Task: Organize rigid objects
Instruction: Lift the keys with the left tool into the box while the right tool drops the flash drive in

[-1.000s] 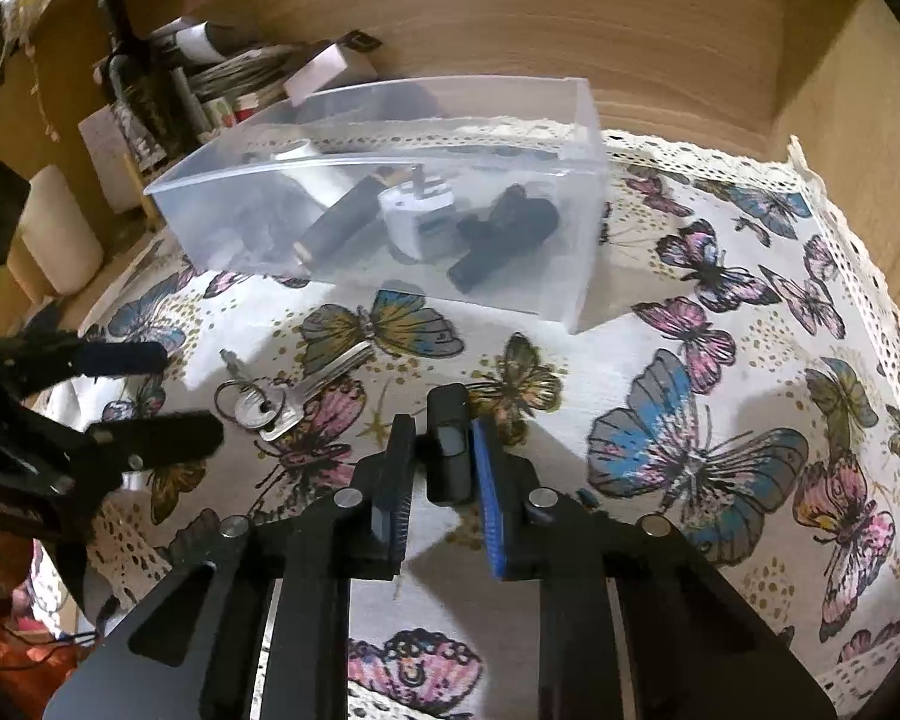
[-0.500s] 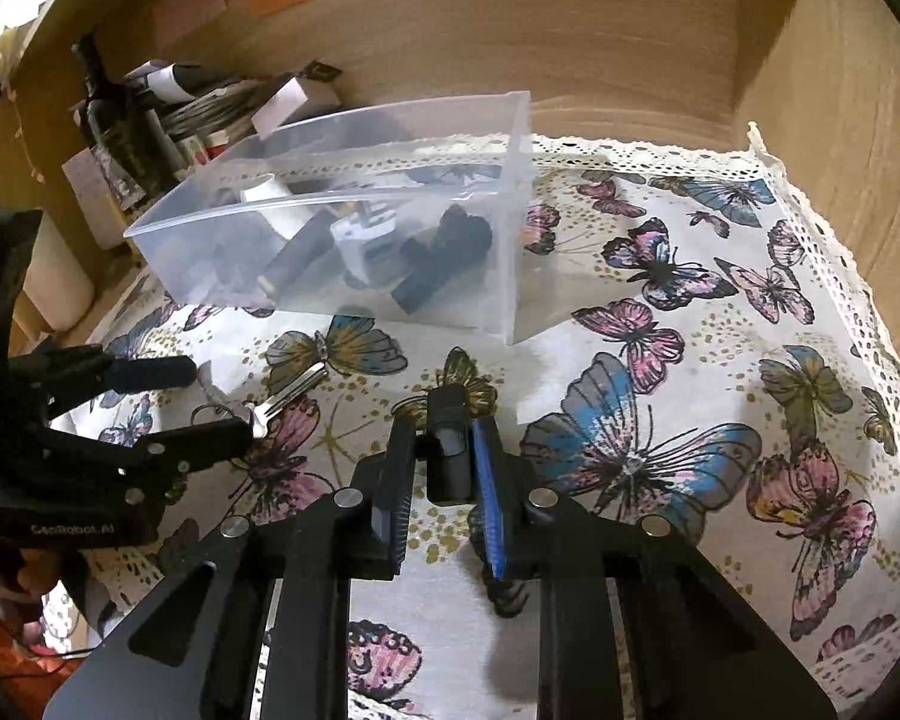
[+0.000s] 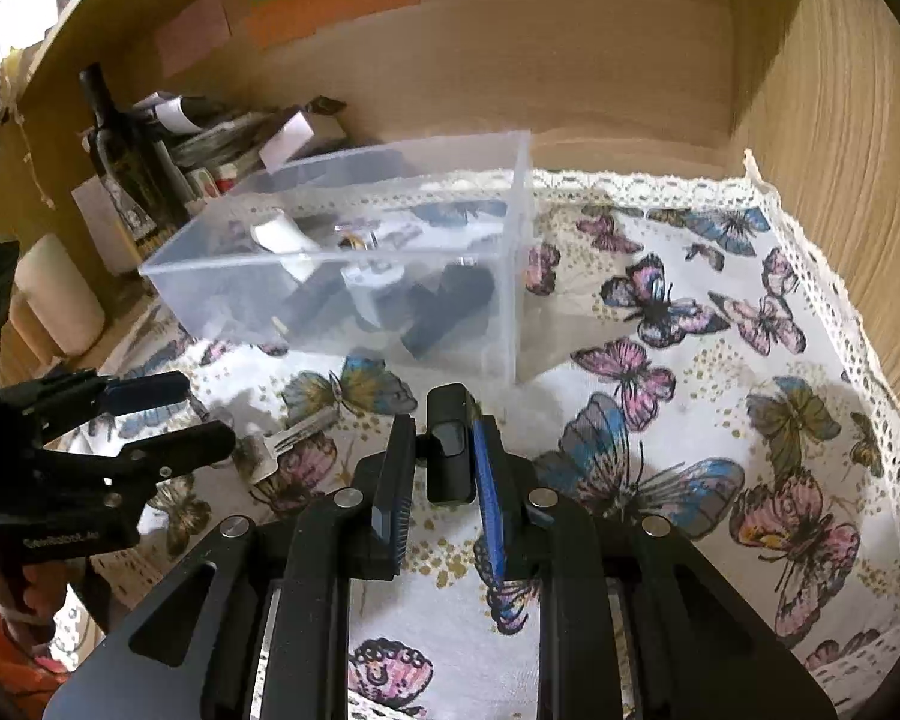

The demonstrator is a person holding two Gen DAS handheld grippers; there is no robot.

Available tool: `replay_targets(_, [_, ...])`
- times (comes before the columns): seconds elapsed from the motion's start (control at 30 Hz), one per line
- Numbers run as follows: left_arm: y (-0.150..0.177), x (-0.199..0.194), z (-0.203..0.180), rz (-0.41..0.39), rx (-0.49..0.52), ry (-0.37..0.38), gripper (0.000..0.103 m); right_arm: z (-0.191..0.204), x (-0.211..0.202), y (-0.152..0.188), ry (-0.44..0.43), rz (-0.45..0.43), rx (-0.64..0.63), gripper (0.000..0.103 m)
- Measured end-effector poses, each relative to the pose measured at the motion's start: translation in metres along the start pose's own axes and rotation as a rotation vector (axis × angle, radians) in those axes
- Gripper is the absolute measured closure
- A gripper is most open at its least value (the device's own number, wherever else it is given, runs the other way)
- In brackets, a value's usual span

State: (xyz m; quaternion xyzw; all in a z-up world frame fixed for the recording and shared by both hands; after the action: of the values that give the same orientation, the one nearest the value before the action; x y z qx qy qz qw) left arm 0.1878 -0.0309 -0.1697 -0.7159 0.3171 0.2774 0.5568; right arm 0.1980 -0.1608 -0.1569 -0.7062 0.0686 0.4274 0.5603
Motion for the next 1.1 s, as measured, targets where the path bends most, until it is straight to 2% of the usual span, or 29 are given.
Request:
replay_targets(0.13, [-0.010,-0.015,-0.001,-0.032,-0.030,0.030,0.042,0.002,-0.006,-0.007,0.004,-0.022,-0.007,0.085])
replay_targets(0.53, [-0.045,-0.063,-0.002,-0.194,-0.048,0.055,0.042,0.008,-0.024,-0.034,0.014,-0.106,-0.037,0.085])
replay_targets(0.9, [-0.082,-0.098,0.012,-0.327,-0.073,0.054,0.042,0.007,-0.029,-0.067,0.033,-0.175,-0.062,0.085])
replay_targets(1.1, [-0.103,-0.098,0.022,-0.359,-0.092,0.037,0.042,0.002,-0.027,-0.086,0.045,-0.206,-0.067,0.085])
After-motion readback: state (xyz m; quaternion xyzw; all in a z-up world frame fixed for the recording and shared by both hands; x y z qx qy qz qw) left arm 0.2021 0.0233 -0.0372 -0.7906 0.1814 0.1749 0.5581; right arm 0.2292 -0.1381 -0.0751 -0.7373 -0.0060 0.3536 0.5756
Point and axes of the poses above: each gripper's, at about its wrist camera, not at the fingertips, and x roughly the way its jaws point, z to its left, y to its underside, the point moved 7 cm from there along x, roughly the way its jaws point, and after that the axes turned 14 degrees about -x, right-handed, at the moved point
